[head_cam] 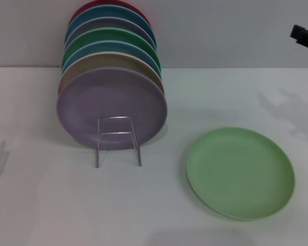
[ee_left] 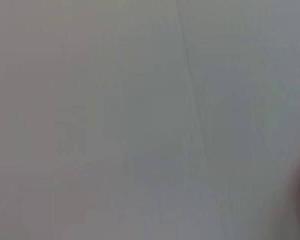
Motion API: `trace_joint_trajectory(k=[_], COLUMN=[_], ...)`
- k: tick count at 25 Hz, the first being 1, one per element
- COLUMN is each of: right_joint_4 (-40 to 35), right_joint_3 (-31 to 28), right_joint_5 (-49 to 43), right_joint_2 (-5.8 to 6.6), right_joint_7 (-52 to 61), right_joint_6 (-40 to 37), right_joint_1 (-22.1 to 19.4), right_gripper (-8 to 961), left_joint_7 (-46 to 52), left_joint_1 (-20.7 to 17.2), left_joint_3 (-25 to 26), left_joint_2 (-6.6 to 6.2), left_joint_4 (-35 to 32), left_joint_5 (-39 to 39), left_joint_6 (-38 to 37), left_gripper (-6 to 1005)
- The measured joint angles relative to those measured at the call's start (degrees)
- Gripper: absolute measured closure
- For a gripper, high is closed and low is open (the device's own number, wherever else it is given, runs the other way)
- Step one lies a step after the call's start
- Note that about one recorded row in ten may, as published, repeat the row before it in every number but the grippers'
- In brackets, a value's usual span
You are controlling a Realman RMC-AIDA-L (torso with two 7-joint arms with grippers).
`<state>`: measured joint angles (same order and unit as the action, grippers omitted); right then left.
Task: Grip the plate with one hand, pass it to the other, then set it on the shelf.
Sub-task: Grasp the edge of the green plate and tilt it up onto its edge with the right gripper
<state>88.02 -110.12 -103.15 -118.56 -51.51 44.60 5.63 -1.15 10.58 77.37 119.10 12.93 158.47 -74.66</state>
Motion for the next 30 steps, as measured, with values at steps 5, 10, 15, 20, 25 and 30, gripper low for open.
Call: trace_joint_trajectory(k=[5,10,15,20,25,30], right_joint_4=[9.1,7.6,4.6,2.1,-3.4,-8.8], right_joint_3=[-6.0,-13.6,-14.2,-14.0,-14.0,-14.2], right_joint_5=[-21.9,-24.7,-32.7,-42.0,-42.7,-42.6], right_joint_2=[0.14,1.30,2.94,2.75,2.50,2.26], right_joint_7=[22.8,27.1,30.2,30.3,28.8,26.8], right_joint_6=[19.1,34.6,40.8,43.3,42.2,40.9], right_joint_1=[6.1,12.6,16.5,19.3,20.5,22.0], right_gripper=[257,258,260,259,259,260], left_joint_7=[0.0,0.1,0.1,0.1,0.1,0.1], left_joint_1=[0.1,0.2,0.3,0.7,1.1,1.5], left_joint_3=[0.0,0.0,0.0,0.1,0.1,0.2], left_joint_2=[0.00,-0.01,-0.01,0.00,-0.08,-0.17], left_joint_4=[0.0,0.0,0.0,0.0,0.0,0.0], left_joint_5=[0.0,0.0,0.0,0.0,0.0,0.0], left_joint_6=[0.1,0.2,0.3,1.2,2.4,2.5], left_gripper=[211,211,211,212,212,212])
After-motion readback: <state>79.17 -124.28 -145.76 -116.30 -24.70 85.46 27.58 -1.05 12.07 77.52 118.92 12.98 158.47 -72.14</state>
